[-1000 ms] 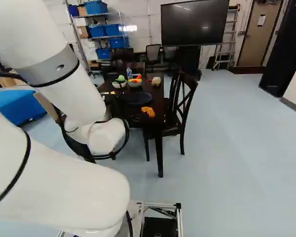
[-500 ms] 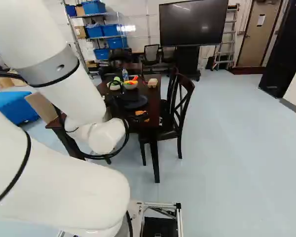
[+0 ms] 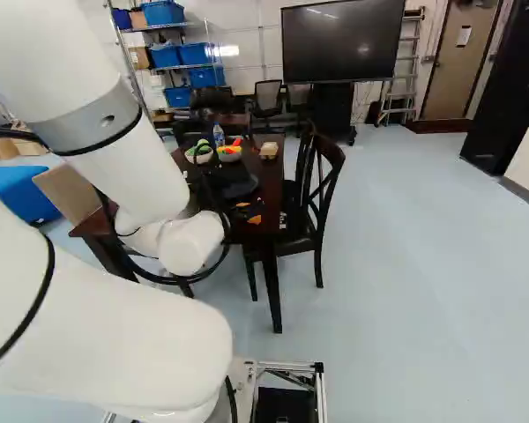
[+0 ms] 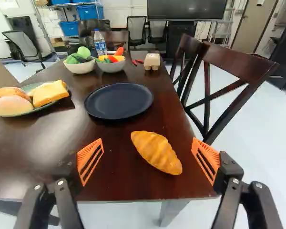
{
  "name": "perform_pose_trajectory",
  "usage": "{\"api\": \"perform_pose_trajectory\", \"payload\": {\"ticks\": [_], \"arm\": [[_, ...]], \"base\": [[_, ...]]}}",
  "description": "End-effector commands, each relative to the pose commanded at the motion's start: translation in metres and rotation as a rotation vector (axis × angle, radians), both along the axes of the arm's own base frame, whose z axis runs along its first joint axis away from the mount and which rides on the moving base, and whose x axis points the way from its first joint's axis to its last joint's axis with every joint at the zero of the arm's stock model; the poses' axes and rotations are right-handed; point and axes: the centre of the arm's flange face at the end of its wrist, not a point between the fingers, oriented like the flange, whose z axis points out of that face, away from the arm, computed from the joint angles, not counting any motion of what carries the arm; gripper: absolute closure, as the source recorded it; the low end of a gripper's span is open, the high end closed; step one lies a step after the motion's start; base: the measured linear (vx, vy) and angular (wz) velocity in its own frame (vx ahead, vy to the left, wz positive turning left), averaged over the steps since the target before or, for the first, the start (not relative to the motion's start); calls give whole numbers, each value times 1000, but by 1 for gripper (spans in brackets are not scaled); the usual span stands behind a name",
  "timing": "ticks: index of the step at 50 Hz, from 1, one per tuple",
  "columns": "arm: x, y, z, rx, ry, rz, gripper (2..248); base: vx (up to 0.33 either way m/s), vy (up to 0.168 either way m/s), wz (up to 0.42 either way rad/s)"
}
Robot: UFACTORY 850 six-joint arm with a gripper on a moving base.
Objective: Move the croissant to the empty plate
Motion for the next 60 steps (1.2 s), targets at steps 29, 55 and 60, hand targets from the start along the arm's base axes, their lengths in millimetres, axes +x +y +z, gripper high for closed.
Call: {"api": "perform_pose_trajectory", "payload": {"ticks": [29, 55, 60], "arm": [[0, 0, 0, 0, 0, 0, 3], [5, 0, 13, 0, -23, 0, 3], [9, 0, 16, 0, -8, 0, 3]], "base": [[0, 0, 0], [0, 0, 0], [0, 0, 0]]}}
